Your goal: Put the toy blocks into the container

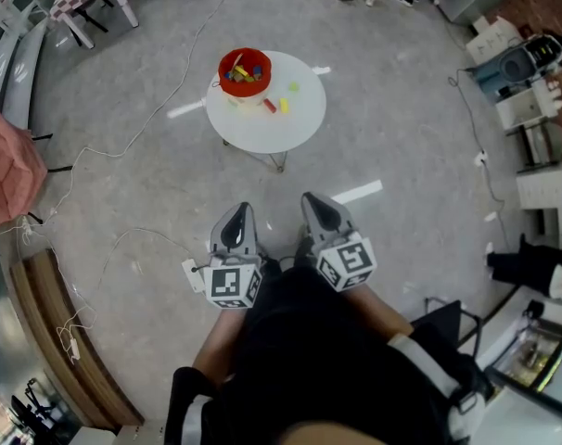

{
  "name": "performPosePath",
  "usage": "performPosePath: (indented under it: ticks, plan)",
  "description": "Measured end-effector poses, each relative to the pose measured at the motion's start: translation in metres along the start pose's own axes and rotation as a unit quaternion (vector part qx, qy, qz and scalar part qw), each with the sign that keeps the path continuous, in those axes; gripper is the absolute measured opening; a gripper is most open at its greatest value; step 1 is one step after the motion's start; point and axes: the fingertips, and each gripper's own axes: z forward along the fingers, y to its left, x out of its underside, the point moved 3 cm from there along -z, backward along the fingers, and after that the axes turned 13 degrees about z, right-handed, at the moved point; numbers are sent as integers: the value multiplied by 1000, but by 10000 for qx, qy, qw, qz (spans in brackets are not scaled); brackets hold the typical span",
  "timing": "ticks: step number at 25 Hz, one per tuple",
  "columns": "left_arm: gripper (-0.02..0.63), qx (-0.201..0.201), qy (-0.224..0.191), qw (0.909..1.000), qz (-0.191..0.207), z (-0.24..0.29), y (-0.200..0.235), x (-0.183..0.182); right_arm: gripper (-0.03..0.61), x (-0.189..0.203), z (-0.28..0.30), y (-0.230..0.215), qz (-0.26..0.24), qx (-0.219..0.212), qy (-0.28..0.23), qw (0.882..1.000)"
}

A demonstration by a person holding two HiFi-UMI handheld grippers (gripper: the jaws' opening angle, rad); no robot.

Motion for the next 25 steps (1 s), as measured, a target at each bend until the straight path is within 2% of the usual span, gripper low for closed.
performPosePath:
  ticks: [7,12,18,25]
  plan:
    - [-3,69,-2,10000,-14,-4,17,9,-5,5,11,11,38,71,-22,10000]
    - [-3,68,17,9999,-97,14,26,10,-5,6,34,3,73,33,7,10000]
    - [-3,56,45,10000,-70,57,42,2,-5,-6,76,-22,79,3,69,9999]
    - [-3,23,87,9999,-95,131,58,-11,-5,-34,136,-70,-25,-24,212,9998]
